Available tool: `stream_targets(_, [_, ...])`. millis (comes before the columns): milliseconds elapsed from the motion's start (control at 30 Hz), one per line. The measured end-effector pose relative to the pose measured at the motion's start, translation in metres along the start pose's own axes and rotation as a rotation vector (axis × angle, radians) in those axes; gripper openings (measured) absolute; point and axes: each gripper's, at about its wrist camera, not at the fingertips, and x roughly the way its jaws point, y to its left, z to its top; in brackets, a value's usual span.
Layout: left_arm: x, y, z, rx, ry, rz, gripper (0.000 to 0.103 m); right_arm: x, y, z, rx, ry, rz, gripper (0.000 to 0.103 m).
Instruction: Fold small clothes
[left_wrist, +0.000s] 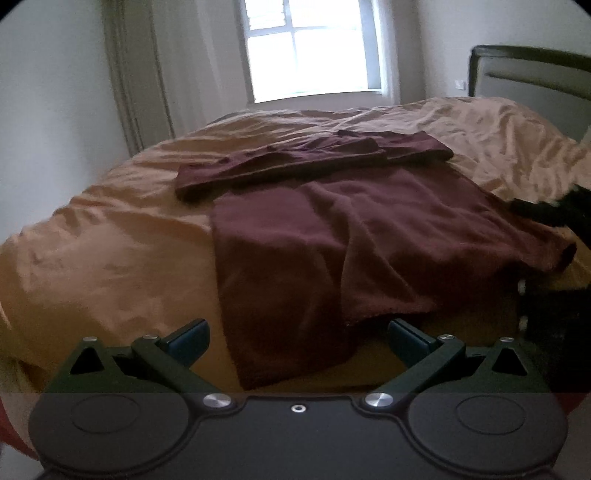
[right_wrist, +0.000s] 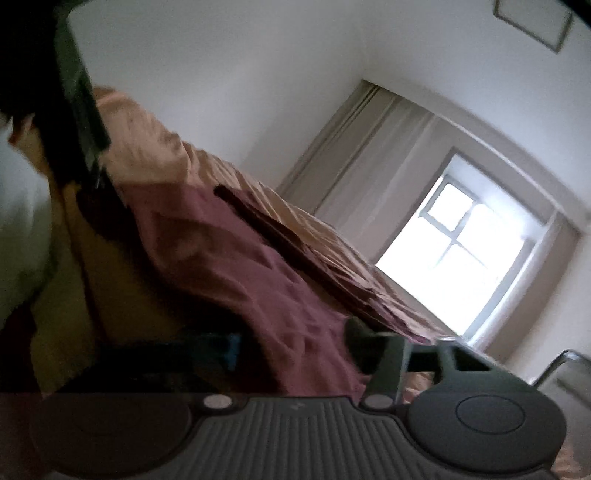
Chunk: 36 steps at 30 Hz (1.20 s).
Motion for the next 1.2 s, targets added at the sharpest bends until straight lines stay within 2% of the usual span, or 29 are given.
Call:
stream_targets(100, [0.0, -0.007, -0.002, 0.069, -0.012, 0.0, 0.102, -0.001, -0.015, 0.01, 0.101, -0.007, 0.037, 0.022])
stream_targets(267, [0.009, -0.023, -0.003, 0.173, -0.003, -0.008, 0.102, 0.008, -0.048, 0.022, 0.313, 0.052, 0.136, 0.018])
stream_targets(367, [0.015, -0.034, 0.001, 0.231, -0.001, -0.024, 0.102, 0.014, -0.061, 0.025, 0.373, 0.075, 0.174, 0.017])
stream_targets(567, [0.028, -0.059, 0.013, 0.311, -0.02, -0.047, 0.102, 0.014, -0.073, 0.033, 0.444, 0.063, 0.198, 0.014])
stream_targets(600, [0.032, -0.062, 0.015, 0.318, -0.011, -0.044, 0.098, 0.013, -0.075, 0.035, 0.45, 0.059, 0.198, 0.014])
stream_targets(633, [0.035, -0.064, 0.017, 0.323, 0.001, -0.035, 0.089, 0.012, -0.076, 0.036, 0.452, 0.056, 0.196, 0.014])
stream_targets(767, [0.04, -0.062, 0.019, 0.31, 0.018, -0.015, 0.07, 0.007, -0.079, 0.035, 0.455, 0.05, 0.181, 0.013])
stream_targets(833, [0.035, -0.056, 0.019, 0.291, 0.004, 0.0, 0.043, 0.004, -0.081, 0.033, 0.456, 0.041, 0.169, 0.013])
stream_targets(867, [0.031, -0.053, 0.017, 0.292, -0.011, 0.025, 0.038, 0.002, -0.082, 0.032, 0.456, 0.032, 0.162, 0.013])
stream_targets(967, [0.022, -0.044, 0.01, 0.305, -0.045, 0.107, 0.03, -0.002, -0.083, 0.029, 0.458, 0.014, 0.144, 0.012])
stream_targets(1033, [0.017, -0.034, 0.004, 0.276, -0.044, 0.148, 0.024, -0.003, -0.084, 0.027, 0.466, 0.01, 0.137, 0.012])
stream_targets(1100, [0.015, -0.025, 0.002, 0.245, -0.039, 0.171, 0.024, -0.004, -0.085, 0.027, 0.472, 0.008, 0.136, 0.012])
stream_targets(1200, [0.014, -0.013, 0.0, 0.219, -0.028, 0.196, 0.014, -0.003, -0.083, 0.025, 0.464, 0.017, 0.14, 0.012])
